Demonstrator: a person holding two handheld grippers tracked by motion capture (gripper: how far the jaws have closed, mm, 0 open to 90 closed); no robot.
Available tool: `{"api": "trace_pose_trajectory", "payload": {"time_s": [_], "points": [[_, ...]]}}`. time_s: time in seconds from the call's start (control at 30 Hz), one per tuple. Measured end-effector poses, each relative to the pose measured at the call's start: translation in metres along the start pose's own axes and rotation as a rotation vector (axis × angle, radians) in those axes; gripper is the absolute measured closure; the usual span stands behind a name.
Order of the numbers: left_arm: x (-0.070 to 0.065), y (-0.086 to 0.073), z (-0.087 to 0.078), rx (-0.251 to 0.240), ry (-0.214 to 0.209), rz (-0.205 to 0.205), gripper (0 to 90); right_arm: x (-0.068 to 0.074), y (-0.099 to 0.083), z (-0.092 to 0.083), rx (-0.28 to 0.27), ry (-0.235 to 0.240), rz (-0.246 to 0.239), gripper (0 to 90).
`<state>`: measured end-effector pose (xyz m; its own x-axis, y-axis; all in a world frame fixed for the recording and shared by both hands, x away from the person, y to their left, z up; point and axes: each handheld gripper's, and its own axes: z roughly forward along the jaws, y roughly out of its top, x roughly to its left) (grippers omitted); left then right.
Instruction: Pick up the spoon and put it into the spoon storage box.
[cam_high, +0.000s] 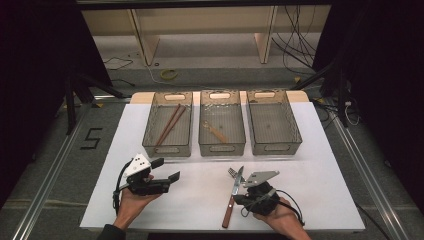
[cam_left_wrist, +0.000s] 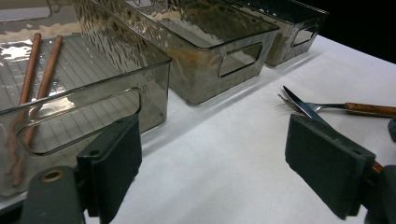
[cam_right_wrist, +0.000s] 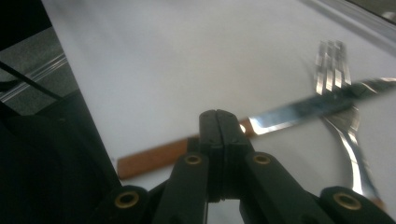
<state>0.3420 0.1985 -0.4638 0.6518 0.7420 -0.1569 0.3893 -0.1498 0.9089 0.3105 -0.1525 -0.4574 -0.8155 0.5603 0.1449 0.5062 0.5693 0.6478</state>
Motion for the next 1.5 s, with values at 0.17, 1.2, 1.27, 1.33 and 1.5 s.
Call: {"api": "trace_pose_trajectory", "payload": {"time_s": [0.17,1.2,1.27,1.33,1.5], "points": [[0.001,0.000,0.000,-0.002,-0.001,-0.002,18.1,0.013,0.007,0.022,0.046,0.047,-0.043,90.0],[0.000,0.000,-0.001,-0.004,0.001,0.000,18.1,-0.003,-0.020,0.009,0.171,0.047,-0.027,90.0],[0.000,0.000,-0.001,-0.005,0.001,-0.001,18.1,-0.006,-0.022,0.006,0.170,0.034,-0.020,90.0],[0.000,0.000,-0.001,-0.005,0.001,-0.001,18.1,-0.009,-0.024,0.003,0.172,0.025,-0.014,90.0],[0.000,0.000,-0.001,-0.006,0.001,-0.001,18.1,-0.018,-0.029,-0.004,0.170,-0.001,0.011,90.0]]}}
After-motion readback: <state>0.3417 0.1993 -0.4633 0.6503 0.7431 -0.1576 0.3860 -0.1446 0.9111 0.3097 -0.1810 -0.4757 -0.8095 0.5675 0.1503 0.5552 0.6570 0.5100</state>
